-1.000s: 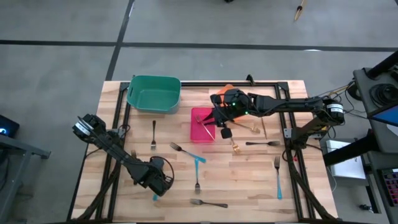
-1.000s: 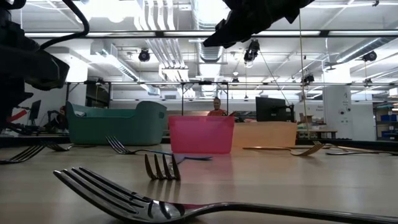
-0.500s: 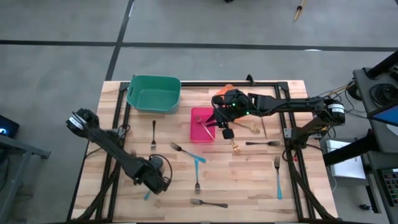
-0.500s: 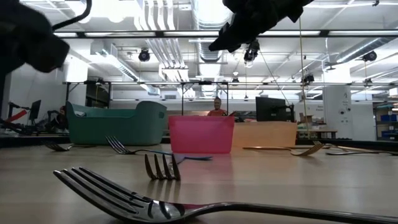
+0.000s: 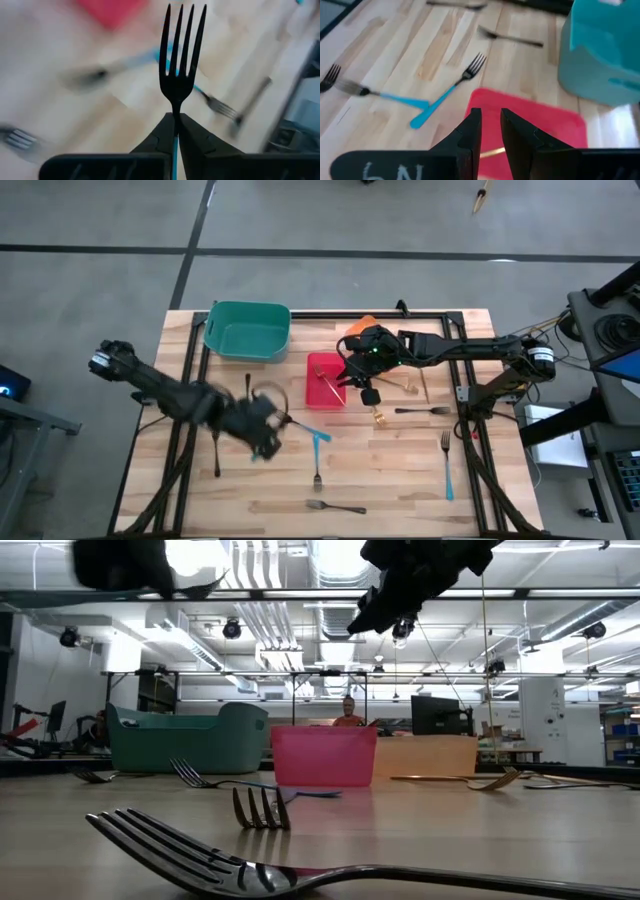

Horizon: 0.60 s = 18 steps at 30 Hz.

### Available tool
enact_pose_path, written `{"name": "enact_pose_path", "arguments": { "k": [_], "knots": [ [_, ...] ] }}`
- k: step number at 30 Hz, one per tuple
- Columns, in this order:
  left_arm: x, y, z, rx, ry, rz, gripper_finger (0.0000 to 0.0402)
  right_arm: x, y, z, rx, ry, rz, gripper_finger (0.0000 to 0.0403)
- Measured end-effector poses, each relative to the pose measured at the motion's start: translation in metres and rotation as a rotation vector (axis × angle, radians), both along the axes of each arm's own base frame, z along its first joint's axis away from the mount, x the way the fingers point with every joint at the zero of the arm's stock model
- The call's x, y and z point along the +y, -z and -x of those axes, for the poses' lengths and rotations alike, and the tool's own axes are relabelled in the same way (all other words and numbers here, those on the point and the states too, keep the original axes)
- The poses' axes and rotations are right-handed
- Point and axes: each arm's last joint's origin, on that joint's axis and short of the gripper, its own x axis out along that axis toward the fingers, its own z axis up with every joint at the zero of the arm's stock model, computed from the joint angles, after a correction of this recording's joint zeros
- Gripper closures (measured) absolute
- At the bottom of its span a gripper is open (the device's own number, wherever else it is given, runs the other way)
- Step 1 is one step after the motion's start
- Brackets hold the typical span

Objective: Sort silverware by color (type)
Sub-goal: Put the blue fork into the green bin

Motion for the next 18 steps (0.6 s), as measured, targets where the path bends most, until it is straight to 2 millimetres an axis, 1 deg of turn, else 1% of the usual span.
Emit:
{"name": "enact_pose_path", "arguments": {
  "k": [3,6,9,13,18],
  "knots": [
    [0.035,-0.020,0.004,0.069,0.001,-0.151,0.0401,0.000,0.002,0.002,0.025,-0.001,-0.005,0.0339],
    [0.070,-0.039,0.006,0.102,0.010,-0.280,0.0401,0.000,0.004,0.002,0.025,-0.015,0.013,0.0339],
    [0.104,-0.050,0.006,0.128,0.050,-0.378,0.0401,0.000,0.005,0.001,0.010,-0.026,0.029,0.0339],
    [0.146,-0.051,0.012,0.229,0.127,-0.499,0.0402,0.000,0.004,0.000,0.000,-0.027,0.029,0.0339],
    [0.191,-0.041,0.027,0.388,0.218,-0.585,0.0402,0.000,0.003,-0.001,-0.013,-0.019,0.022,0.0339]
  ]
}}
